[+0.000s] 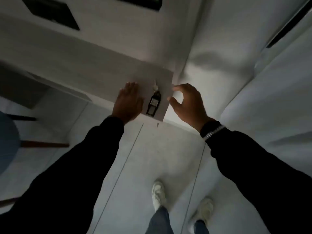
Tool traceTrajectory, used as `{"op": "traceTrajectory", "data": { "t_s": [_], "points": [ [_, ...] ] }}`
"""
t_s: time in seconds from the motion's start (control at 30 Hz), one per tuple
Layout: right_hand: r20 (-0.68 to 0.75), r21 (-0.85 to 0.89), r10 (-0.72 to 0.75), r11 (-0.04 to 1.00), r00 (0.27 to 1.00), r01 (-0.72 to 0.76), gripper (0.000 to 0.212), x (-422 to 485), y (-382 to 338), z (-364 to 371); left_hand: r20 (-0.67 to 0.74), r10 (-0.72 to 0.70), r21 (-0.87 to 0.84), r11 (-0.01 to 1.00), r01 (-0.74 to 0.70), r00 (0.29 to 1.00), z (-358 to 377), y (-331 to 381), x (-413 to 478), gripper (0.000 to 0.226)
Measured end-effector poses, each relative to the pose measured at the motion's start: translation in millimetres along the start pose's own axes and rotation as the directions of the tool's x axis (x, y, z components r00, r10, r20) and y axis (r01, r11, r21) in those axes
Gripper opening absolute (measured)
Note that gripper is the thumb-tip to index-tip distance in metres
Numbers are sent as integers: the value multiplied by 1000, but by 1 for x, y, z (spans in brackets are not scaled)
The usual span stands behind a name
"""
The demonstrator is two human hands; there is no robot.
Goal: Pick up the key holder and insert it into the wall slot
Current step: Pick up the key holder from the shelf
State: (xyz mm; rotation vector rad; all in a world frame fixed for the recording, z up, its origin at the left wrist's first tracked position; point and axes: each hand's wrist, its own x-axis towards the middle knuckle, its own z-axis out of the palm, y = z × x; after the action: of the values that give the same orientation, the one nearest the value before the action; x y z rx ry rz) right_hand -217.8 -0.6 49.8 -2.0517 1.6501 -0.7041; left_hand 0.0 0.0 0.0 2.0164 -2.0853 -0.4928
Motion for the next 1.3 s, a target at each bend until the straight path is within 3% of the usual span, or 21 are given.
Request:
{"op": "traceTrajectory", "data": {
  "t_s": [0.13,0.27,0.4,0.6,0.8,0.87,0.93,1.03,1.23,1.3],
  "points": [
    [24,-56,241,969,970,-239,49,9,-11,52,-52,-85,115,989,90,995,21,-10,36,71],
    [8,-95,274,957,962,-273,54,13,-18,71,-105,-78,172,980,95,991,30,-12,43,76],
    [74,-13,269,963,960,-269,53,16,-10,63,-102,-81,179,979,99,991,28,-10,44,77],
    [119,79,400,908,909,-410,54,19,-1,48,-82,-81,202,975,97,993,25,-10,45,81],
    [147,118,465,868,873,-482,17,29,5,39,-48,-63,169,983,70,997,35,13,32,79],
    [204,288,525,774,826,-563,12,27,5,34,-47,-80,164,983,87,996,40,21,26,78],
    [279,466,594,603,755,-647,17,25,5,28,-36,-86,167,982,91,996,40,25,22,77],
    [375,576,604,442,703,-688,13,19,5,10,0,-52,182,982,52,999,37,30,13,76],
    [416,644,553,381,722,-663,7,-18,2,-47,212,-62,98,994,42,975,7,53,8,73],
    [407,681,544,355,734,-640,6,-33,4,-67,226,-31,58,998,18,974,-10,67,13,71]
  ]
}}
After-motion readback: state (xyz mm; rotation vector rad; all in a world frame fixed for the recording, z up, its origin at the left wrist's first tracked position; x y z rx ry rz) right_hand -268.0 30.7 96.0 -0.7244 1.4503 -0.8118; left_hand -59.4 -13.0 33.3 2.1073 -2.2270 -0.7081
